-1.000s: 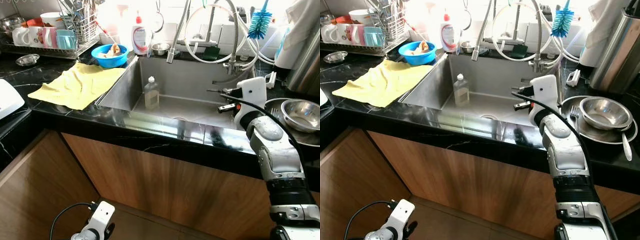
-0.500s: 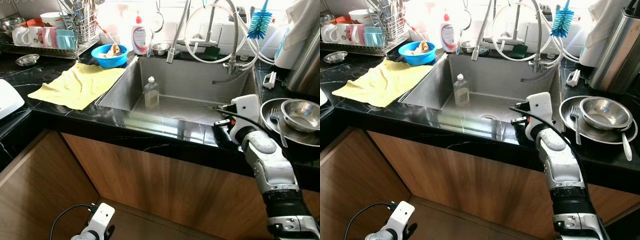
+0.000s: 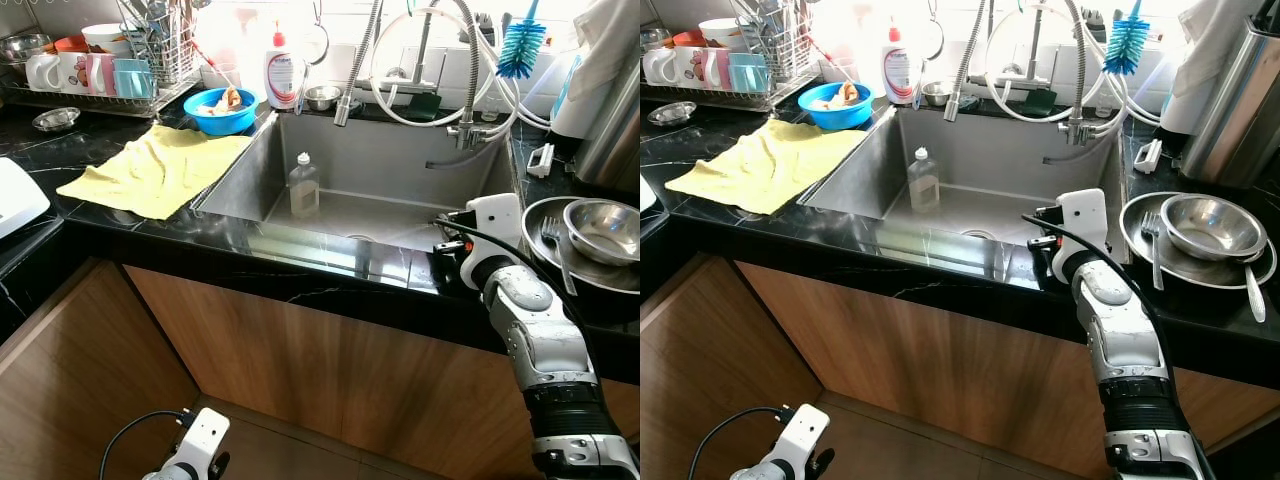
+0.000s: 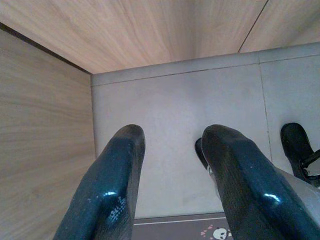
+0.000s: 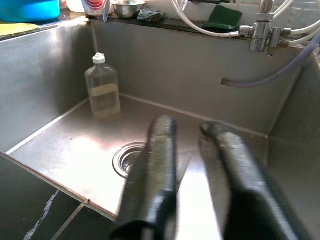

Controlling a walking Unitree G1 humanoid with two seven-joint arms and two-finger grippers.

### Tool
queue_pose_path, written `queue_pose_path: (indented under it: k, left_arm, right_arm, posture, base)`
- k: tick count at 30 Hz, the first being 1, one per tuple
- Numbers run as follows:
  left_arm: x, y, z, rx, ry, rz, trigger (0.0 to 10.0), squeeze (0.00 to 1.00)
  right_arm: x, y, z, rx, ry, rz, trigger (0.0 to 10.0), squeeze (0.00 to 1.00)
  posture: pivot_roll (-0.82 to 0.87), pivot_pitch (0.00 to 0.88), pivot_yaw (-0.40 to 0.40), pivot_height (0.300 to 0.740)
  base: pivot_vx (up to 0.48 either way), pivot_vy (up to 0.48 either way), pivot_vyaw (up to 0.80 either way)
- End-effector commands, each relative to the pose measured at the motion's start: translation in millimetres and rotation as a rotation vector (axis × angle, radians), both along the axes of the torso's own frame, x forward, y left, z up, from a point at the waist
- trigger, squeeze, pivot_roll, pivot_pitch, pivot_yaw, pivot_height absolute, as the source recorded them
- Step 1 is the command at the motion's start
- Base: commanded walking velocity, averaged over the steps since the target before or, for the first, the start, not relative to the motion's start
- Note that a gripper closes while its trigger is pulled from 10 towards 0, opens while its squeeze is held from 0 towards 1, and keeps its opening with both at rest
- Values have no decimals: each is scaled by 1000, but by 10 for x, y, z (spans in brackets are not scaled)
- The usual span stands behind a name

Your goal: Kitchen organization

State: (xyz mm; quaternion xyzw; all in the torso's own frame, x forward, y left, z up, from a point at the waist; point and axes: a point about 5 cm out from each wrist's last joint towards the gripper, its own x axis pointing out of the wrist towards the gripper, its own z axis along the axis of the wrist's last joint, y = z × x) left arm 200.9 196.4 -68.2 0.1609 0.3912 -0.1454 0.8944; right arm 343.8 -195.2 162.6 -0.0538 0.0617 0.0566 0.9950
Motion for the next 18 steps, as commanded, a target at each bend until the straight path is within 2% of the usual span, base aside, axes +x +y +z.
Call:
queue_pose_path:
  k: [1, 6, 7, 8, 13, 14, 18]
  left_arm:
    - [-9, 40, 2, 17, 1, -8, 10000, 0]
    - [-9, 38, 2, 15, 2, -9, 10000, 0]
    - [-9, 38, 2, 15, 2, -9, 10000, 0]
    - [-8, 39, 2, 16, 2, -8, 10000, 0]
    - [-7, 43, 3, 17, 3, -7, 10000, 0]
    - [-3, 43, 5, 17, 3, -9, 10000, 0]
    - [3, 45, 8, 19, 2, -9, 10000, 0]
  right_arm:
    - [-7, -5, 73, 2, -34, -3, 10000, 1000]
    - [-5, -6, 120, -7, -70, -24, 10000, 980]
    - [-6, -6, 127, -4, -73, -25, 10000, 741]
    - [-10, 16, 172, -4, -103, -15, 10000, 0]
    - [-20, 57, 264, -18, -163, -6, 10000, 0]
    - [-25, 80, 342, -23, -207, -12, 10000, 0]
    - [-63, 94, 437, -24, -271, -52, 10000, 0]
  posture:
    - [-106, 0, 26, 740]
    - [-108, 0, 28, 740]
    - [-108, 0, 28, 740]
    - [-109, 0, 29, 740]
    - [-109, 0, 29, 740]
    - [-111, 0, 32, 740]
    - [-110, 0, 32, 740]
  base:
    - [0, 0, 0]
    - [0, 0, 0]
    - [0, 0, 0]
    - [0, 0, 0]
    - [0, 0, 0]
    - [0, 0, 0]
    - [0, 0, 0]
